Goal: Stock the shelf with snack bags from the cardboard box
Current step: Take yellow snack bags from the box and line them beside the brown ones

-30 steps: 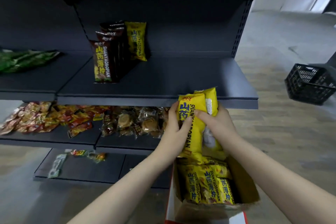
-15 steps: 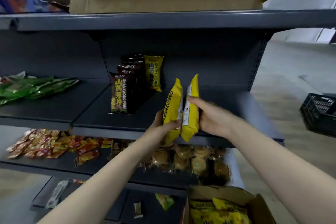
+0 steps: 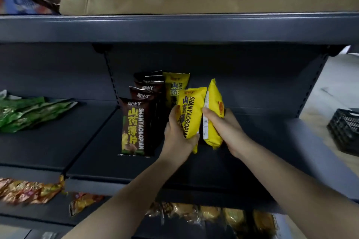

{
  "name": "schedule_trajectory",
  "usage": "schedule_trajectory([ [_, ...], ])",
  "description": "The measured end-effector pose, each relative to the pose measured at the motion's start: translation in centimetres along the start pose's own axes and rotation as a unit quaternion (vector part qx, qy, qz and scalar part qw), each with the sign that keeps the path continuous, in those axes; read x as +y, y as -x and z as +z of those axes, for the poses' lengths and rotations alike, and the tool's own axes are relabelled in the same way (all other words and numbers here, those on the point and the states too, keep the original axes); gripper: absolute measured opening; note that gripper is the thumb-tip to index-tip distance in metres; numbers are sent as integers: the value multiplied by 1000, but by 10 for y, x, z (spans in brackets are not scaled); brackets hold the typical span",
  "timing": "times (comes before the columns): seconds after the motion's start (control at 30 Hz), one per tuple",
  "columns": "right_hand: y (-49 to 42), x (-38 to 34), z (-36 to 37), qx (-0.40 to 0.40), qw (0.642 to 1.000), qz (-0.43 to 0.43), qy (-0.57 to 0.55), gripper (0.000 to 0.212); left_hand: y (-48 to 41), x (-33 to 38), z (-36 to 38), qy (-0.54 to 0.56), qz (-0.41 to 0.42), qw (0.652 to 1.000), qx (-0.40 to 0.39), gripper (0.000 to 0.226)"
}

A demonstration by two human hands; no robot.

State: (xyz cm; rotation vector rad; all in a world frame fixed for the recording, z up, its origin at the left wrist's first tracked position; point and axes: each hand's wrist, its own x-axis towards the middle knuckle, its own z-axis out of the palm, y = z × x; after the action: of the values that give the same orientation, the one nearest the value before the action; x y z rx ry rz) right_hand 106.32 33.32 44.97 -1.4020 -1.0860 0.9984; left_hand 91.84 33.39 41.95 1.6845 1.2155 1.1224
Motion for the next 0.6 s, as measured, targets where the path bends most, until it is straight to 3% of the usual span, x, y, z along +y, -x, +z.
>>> schedule_trajectory([
  [0.23, -43, -3, 28, -27, 999, -24, -13, 52, -55, -16, 11, -130, 37, 980, 144, 96],
  [0.37, -60, 1, 38, -3, 1000, -23, -11, 53, -83, -26, 13, -150, -21, 977, 150, 93],
  [0.5, -68, 7, 36, 19, 1000, -19, -15, 32, -95, -44, 19, -173, -46, 972, 155, 84],
  [0.6, -74, 9, 36, 23, 1000, -15, -3, 38, -102, -52, 23, -210, -89, 963, 147, 91],
])
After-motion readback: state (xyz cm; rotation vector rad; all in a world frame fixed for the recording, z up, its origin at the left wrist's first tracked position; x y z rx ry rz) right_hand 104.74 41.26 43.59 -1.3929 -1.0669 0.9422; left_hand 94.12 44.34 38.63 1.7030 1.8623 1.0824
